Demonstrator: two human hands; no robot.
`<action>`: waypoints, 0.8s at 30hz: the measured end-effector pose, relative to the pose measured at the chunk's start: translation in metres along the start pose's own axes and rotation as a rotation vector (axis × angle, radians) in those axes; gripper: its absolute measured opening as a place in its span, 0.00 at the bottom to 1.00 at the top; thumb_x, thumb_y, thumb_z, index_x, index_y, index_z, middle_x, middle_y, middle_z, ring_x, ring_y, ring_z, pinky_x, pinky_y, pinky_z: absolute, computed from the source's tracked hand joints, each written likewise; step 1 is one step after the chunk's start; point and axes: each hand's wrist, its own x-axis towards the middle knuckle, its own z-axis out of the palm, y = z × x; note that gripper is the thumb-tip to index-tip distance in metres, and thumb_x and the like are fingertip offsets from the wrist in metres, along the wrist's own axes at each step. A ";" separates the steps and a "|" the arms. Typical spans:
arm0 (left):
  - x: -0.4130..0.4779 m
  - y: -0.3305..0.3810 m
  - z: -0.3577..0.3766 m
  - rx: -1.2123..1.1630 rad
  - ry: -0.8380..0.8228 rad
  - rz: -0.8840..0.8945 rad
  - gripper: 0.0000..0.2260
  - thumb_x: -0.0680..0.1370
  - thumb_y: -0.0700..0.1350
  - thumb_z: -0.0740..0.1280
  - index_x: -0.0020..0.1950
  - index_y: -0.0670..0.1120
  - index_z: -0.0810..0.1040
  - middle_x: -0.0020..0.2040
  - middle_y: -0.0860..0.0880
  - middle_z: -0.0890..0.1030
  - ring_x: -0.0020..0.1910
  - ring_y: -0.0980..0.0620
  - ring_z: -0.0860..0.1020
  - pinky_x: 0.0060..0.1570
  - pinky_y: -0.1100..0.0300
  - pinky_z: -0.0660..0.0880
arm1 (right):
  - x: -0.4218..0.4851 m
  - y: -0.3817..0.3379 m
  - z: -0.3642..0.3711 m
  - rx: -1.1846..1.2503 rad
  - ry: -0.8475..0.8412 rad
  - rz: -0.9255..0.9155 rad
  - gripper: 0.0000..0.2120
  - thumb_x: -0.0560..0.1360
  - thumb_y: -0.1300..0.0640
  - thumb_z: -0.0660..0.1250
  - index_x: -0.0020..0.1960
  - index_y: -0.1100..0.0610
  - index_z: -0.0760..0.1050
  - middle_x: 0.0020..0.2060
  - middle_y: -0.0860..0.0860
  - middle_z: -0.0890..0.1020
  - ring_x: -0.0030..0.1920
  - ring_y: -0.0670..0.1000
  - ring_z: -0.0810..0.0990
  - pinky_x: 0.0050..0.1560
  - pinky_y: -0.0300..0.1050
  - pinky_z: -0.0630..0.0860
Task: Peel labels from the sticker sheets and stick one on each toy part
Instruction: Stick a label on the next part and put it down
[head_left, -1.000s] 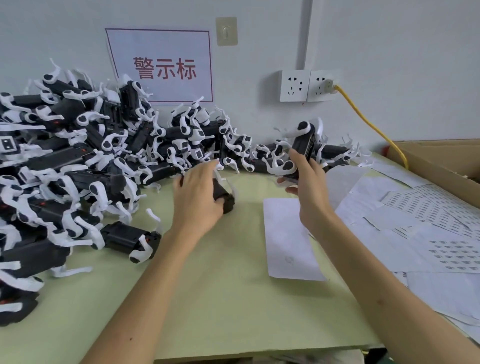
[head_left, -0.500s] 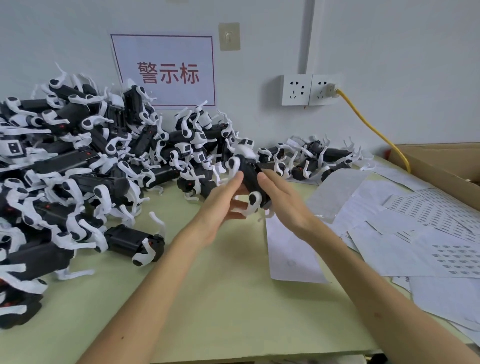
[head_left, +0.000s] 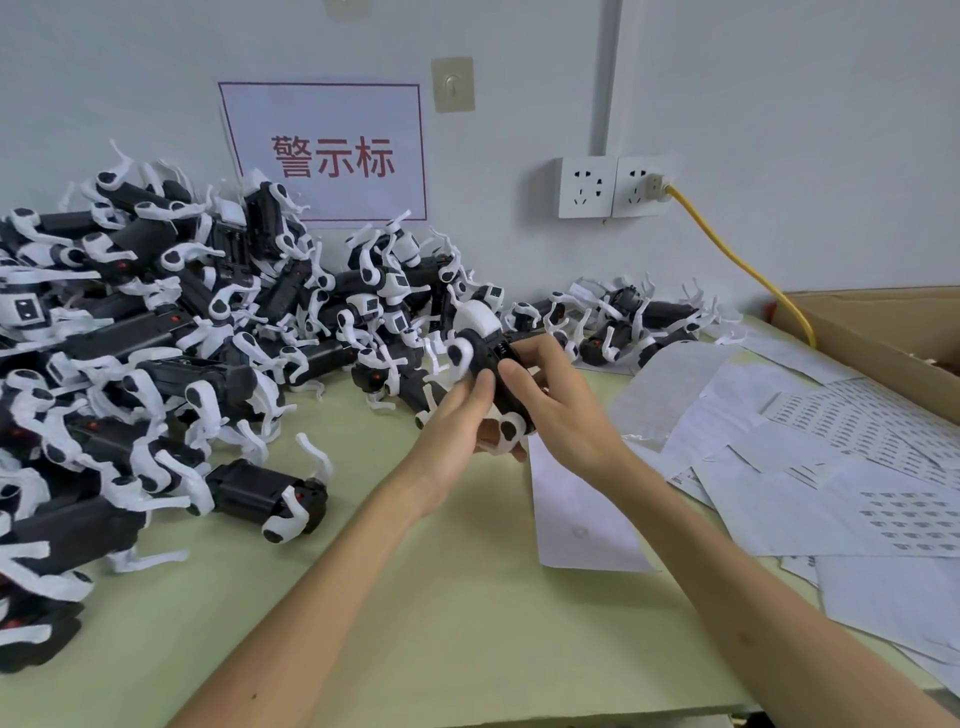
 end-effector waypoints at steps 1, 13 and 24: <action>0.000 -0.001 0.001 0.070 -0.001 0.030 0.12 0.87 0.55 0.54 0.64 0.59 0.75 0.45 0.50 0.86 0.37 0.46 0.85 0.47 0.57 0.79 | 0.001 0.000 -0.001 0.024 0.020 0.015 0.07 0.84 0.51 0.62 0.55 0.54 0.71 0.43 0.48 0.79 0.39 0.48 0.78 0.39 0.45 0.77; -0.005 0.011 0.000 -0.040 -0.077 0.029 0.20 0.82 0.61 0.58 0.63 0.49 0.79 0.44 0.43 0.84 0.33 0.45 0.76 0.34 0.53 0.78 | 0.007 -0.003 -0.019 0.453 -0.068 0.233 0.17 0.81 0.51 0.67 0.36 0.51 0.67 0.44 0.55 0.76 0.47 0.56 0.73 0.43 0.50 0.67; -0.001 0.013 -0.003 -0.210 0.099 -0.127 0.27 0.86 0.61 0.44 0.65 0.52 0.79 0.59 0.46 0.86 0.52 0.42 0.86 0.57 0.47 0.80 | 0.001 -0.003 0.005 0.247 -0.108 0.121 0.18 0.84 0.61 0.62 0.73 0.54 0.73 0.56 0.49 0.83 0.48 0.37 0.83 0.46 0.29 0.76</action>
